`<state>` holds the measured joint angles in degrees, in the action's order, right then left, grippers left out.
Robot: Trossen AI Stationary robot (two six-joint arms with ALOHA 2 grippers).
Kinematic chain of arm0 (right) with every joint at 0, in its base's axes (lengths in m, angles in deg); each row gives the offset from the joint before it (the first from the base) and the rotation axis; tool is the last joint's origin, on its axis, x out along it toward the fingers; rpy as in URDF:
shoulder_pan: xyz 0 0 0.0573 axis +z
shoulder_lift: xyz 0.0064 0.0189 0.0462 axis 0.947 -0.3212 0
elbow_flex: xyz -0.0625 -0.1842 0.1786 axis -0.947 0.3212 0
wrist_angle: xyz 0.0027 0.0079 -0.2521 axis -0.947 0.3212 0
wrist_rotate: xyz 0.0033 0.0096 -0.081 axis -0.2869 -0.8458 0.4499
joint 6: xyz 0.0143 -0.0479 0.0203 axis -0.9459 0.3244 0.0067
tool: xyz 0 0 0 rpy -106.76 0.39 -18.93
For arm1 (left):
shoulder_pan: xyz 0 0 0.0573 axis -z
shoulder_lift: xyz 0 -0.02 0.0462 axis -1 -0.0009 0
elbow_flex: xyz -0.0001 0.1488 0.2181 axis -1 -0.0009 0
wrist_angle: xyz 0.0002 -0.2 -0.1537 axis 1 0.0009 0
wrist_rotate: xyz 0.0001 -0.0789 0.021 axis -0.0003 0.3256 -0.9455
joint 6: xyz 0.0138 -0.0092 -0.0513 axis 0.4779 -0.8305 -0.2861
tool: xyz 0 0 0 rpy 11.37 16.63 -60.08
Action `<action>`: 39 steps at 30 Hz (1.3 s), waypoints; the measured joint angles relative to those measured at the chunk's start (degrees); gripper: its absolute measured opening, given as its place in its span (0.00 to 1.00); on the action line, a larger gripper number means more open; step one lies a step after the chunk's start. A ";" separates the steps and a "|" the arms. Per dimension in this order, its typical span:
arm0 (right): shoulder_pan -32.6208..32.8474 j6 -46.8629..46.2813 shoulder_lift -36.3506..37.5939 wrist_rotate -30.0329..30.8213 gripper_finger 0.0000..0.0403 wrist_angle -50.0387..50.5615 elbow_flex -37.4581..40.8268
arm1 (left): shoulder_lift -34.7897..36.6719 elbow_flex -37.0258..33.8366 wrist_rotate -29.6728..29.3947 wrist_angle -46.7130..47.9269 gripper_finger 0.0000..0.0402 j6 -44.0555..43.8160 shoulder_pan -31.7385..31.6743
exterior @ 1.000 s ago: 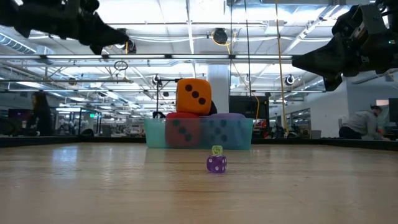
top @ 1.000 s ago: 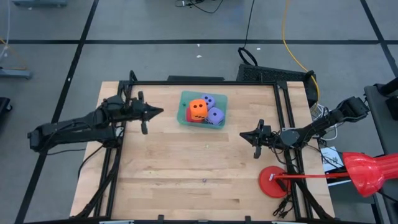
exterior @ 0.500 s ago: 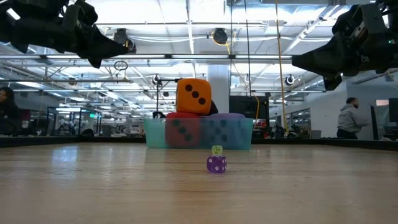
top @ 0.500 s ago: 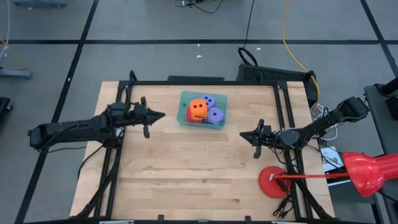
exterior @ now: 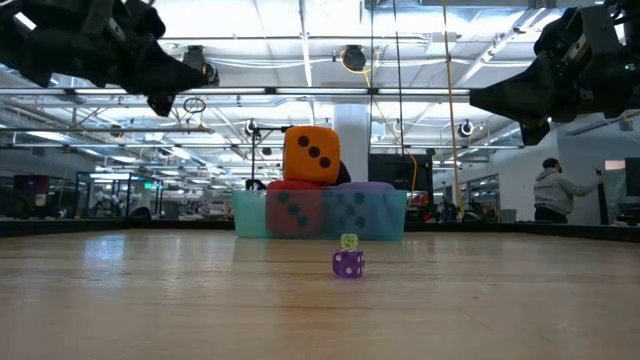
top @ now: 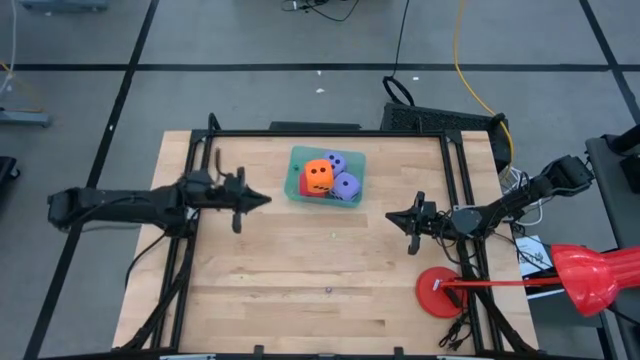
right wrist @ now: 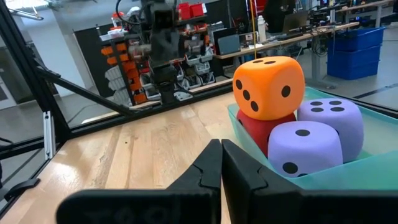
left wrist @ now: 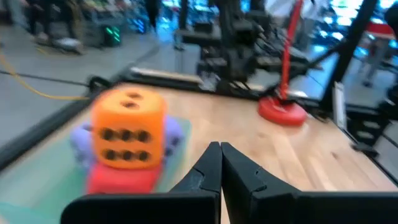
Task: Pick & Place Dice
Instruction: Put the small purple dice into the blue bin
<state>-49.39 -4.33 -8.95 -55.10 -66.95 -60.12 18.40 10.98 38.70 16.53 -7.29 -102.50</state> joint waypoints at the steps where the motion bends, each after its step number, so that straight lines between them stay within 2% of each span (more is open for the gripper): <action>1: 0.00 0.01 0.00 0.07 0.01 0.00 0.00 | -1.60 0.00 -0.74 -0.71 0.01 -0.27 1.72; 7: 0.00 0.02 0.00 0.21 0.01 -0.46 0.00 | -14.10 -0.02 -7.19 -6.79 0.01 0.15 11.57; 11: 0.00 0.02 0.00 0.21 0.01 -0.84 0.00 | -21.70 -0.02 -8.18 -14.86 0.02 -1.98 15.41; 17: 0.00 0.02 0.00 0.14 0.01 -1.47 0.02 | -32.41 0.97 -8.61 -26.12 0.10 -4.57 20.54; 29: 0.00 0.02 0.00 0.03 0.01 -1.42 0.02 | -56.07 19.03 -10.65 -24.40 0.40 -4.29 31.50; 32: 0.00 0.02 0.00 -0.01 0.01 -1.44 0.00 | -61.13 23.50 -9.02 -21.34 0.48 -2.34 32.69; 35: 0.00 0.01 0.00 -0.01 0.01 -1.43 0.01 | -65.48 27.24 -4.70 -20.73 0.54 -0.27 33.33; 39: 0.00 0.02 -0.01 -0.03 0.01 -1.74 0.00 | -71.50 32.73 -1.77 -18.16 0.56 0.08 33.68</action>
<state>-49.39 -4.31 -8.96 -55.13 -68.69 -60.11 -53.10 43.71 36.92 -1.63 -7.21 -68.81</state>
